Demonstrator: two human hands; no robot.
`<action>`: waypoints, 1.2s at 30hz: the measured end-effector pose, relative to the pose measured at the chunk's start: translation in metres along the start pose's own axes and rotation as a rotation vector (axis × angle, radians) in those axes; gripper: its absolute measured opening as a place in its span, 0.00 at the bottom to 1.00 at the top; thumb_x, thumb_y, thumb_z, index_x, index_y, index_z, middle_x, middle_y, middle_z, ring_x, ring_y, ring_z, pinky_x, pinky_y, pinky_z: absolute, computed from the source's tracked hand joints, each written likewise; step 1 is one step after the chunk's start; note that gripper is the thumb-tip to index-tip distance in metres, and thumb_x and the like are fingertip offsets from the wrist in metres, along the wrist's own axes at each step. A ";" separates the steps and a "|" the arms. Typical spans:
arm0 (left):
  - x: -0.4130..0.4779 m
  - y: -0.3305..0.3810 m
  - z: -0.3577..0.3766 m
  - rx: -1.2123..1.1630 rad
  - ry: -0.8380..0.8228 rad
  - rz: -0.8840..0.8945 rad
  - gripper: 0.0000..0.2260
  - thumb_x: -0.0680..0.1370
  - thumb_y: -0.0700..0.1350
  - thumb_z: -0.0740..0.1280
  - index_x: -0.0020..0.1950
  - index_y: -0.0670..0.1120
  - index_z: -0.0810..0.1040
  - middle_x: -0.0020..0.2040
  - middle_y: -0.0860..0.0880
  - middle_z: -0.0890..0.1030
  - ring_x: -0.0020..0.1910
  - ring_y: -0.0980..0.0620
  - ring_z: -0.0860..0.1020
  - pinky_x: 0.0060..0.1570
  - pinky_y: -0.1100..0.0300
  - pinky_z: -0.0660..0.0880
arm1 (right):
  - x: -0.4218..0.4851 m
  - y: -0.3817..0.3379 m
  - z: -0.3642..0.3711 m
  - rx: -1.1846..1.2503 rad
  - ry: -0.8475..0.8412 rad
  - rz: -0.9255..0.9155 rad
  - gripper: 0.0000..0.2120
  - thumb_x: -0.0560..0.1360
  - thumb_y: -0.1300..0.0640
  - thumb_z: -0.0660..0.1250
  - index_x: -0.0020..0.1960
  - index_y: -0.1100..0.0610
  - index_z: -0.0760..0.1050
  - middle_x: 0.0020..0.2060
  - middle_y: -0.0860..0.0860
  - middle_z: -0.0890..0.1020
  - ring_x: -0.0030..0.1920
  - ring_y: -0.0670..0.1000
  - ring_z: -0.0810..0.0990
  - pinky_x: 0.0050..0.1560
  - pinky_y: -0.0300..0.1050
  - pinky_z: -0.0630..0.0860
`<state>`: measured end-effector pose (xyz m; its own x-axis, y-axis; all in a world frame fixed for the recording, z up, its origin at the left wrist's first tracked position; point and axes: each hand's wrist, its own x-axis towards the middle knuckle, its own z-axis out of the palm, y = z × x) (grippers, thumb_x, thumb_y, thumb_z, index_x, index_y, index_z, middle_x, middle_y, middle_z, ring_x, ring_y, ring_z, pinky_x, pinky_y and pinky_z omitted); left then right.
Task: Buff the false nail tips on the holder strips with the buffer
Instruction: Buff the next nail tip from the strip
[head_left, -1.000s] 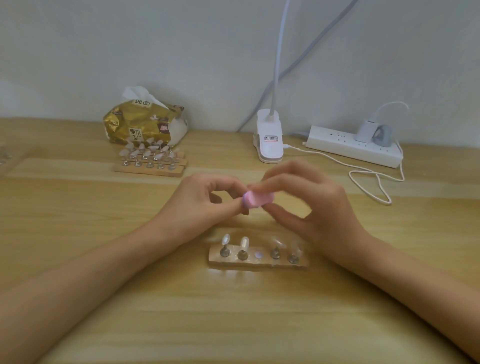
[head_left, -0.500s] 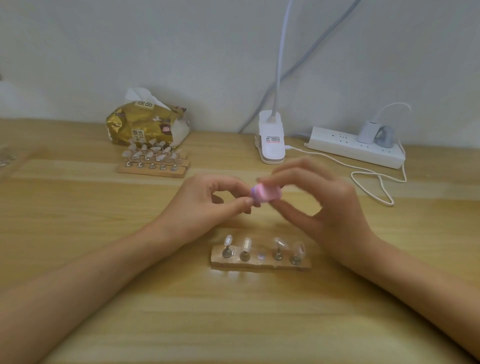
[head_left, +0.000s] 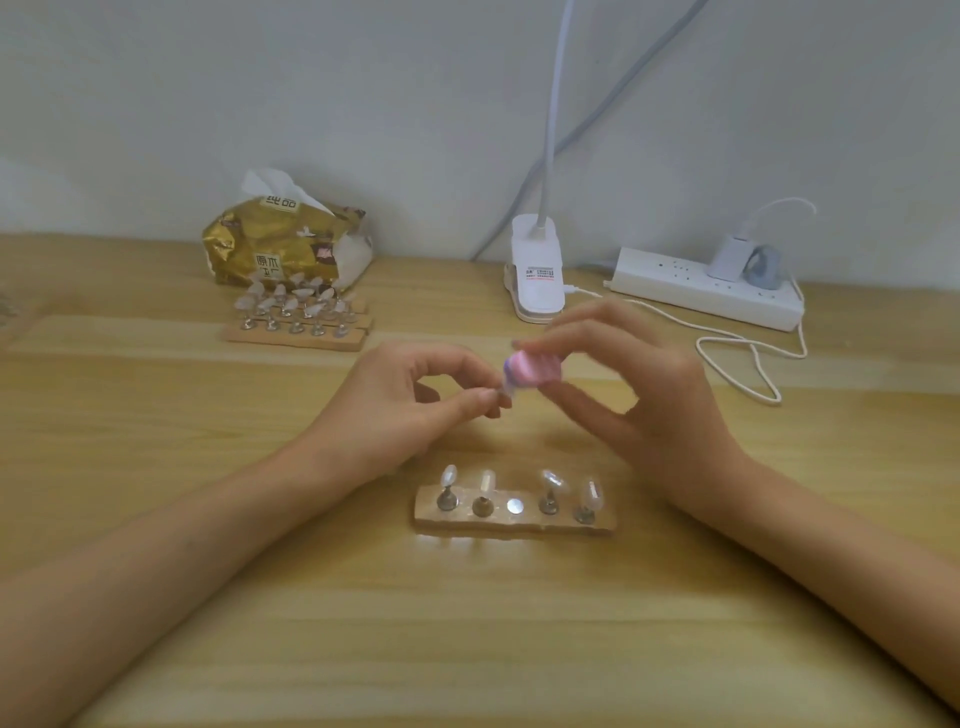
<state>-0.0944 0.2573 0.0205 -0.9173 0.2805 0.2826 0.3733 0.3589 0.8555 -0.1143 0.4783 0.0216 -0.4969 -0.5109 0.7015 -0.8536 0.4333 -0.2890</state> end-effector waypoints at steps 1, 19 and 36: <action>0.000 0.000 0.000 0.010 0.006 -0.004 0.05 0.73 0.52 0.73 0.41 0.52 0.85 0.37 0.57 0.84 0.23 0.59 0.68 0.25 0.65 0.66 | -0.001 -0.002 0.003 0.003 -0.048 -0.050 0.08 0.77 0.66 0.72 0.55 0.60 0.82 0.49 0.54 0.79 0.51 0.50 0.80 0.54 0.43 0.76; 0.000 0.002 0.000 0.012 0.001 0.022 0.04 0.75 0.47 0.73 0.40 0.51 0.84 0.40 0.52 0.85 0.25 0.63 0.70 0.26 0.72 0.64 | 0.003 0.004 0.004 -0.039 -0.015 0.024 0.09 0.76 0.67 0.73 0.56 0.61 0.83 0.48 0.55 0.80 0.49 0.50 0.80 0.52 0.48 0.77; -0.002 0.005 0.001 0.014 -0.013 0.032 0.04 0.75 0.41 0.73 0.41 0.49 0.84 0.39 0.54 0.85 0.25 0.64 0.72 0.26 0.75 0.63 | 0.002 0.009 -0.008 -0.057 0.000 0.040 0.11 0.75 0.67 0.73 0.57 0.60 0.82 0.49 0.56 0.80 0.50 0.51 0.80 0.54 0.47 0.77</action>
<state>-0.0910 0.2593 0.0235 -0.9031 0.3033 0.3039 0.4043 0.3623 0.8398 -0.1222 0.4874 0.0259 -0.5307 -0.4920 0.6901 -0.8226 0.4951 -0.2796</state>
